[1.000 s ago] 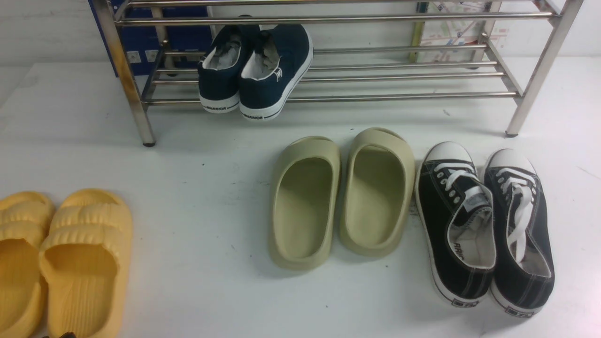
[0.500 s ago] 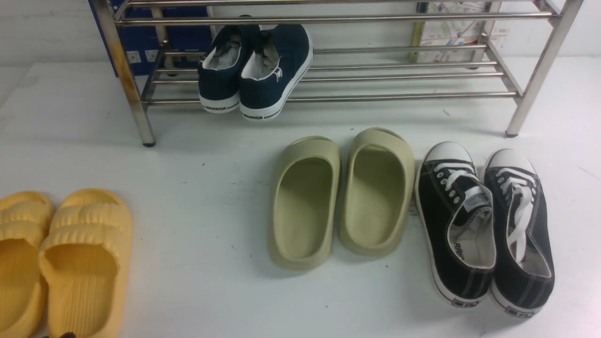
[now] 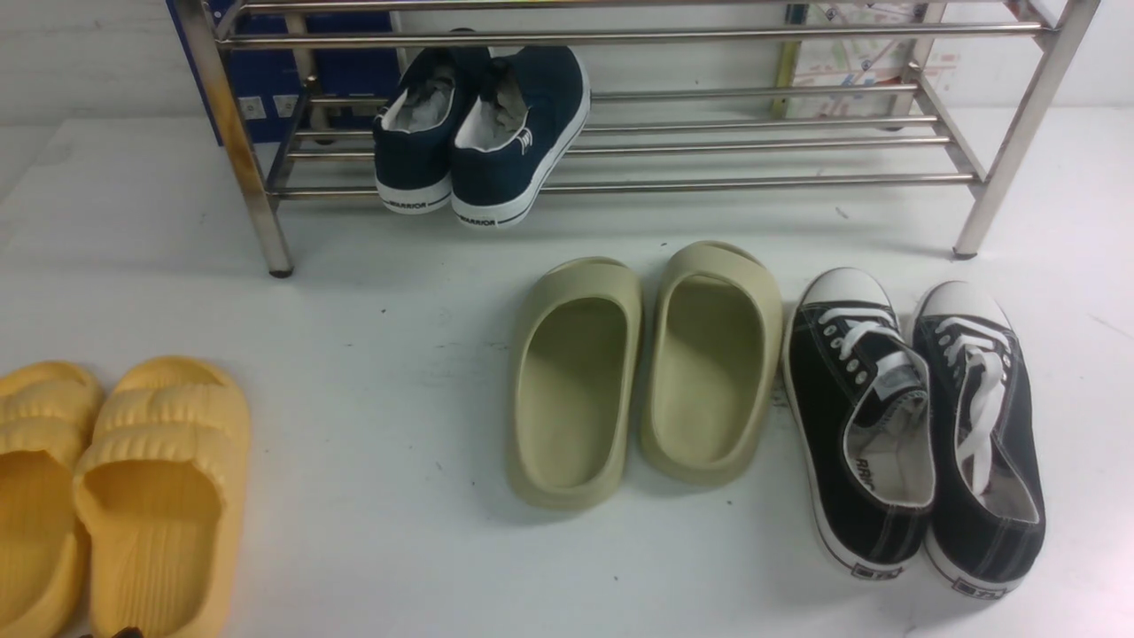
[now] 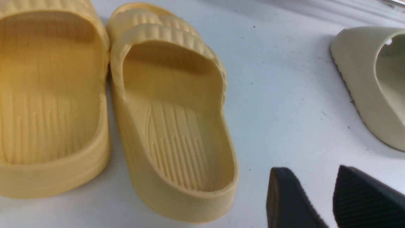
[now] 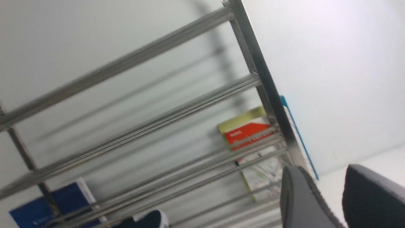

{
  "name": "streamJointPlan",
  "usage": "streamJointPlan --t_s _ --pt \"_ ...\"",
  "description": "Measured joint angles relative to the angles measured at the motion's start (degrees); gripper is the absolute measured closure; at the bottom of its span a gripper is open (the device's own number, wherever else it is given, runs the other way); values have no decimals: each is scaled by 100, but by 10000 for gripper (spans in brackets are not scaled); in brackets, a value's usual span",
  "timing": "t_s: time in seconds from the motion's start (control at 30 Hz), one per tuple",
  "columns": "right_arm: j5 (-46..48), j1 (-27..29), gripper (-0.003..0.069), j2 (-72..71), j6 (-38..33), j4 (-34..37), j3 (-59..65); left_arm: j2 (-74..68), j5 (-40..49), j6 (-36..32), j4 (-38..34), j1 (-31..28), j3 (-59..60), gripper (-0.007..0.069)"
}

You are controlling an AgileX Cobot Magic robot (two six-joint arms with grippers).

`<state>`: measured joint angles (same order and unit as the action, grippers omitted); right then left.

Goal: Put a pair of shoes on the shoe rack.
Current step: Use the right arm to grab the shoe closest to it

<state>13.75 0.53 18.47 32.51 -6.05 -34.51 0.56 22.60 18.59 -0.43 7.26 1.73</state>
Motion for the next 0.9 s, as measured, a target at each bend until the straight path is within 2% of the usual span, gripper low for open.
streamJointPlan --t_s 0.03,0.13,0.23,0.33,0.37,0.43,0.47,0.5,0.63,0.77,0.83,0.9 --pt "145 0 419 117 -22 -50 -131 0 0 0 0 0 0 386" --pt "1111 0 419 1093 -685 -292 -810 0 0 0 0 0 0 386" --pt "1387 0 419 1550 -1027 -91 -900 0 0 0 0 0 0 386" --pt "2009 0 419 2327 -1988 1006 -920 0 0 0 0 0 0 386" --pt "2044 0 419 2370 -2057 1168 -925 0 0 0 0 0 0 386" --pt "2530 0 419 2960 -3023 2196 -976 0 0 0 0 0 0 386" --pt "2568 0 419 3007 -3196 2281 -985 0 0 0 0 0 0 386" --pt "2783 0 419 3318 -3787 2982 -1074 0 0 0 0 0 0 386" --pt "3241 -5 419 4091 -5086 4611 -1383 0 0 0 0 0 0 386" --pt "3566 -192 396 4681 -5274 4792 -1648 0 0 0 0 0 0 386" --pt "3657 -467 374 5008 -5071 4409 -1820 0 0 0 0 0 0 386" --pt "3679 -834 349 5303 -4557 3780 -1972 0 0 0 0 0 0 386"
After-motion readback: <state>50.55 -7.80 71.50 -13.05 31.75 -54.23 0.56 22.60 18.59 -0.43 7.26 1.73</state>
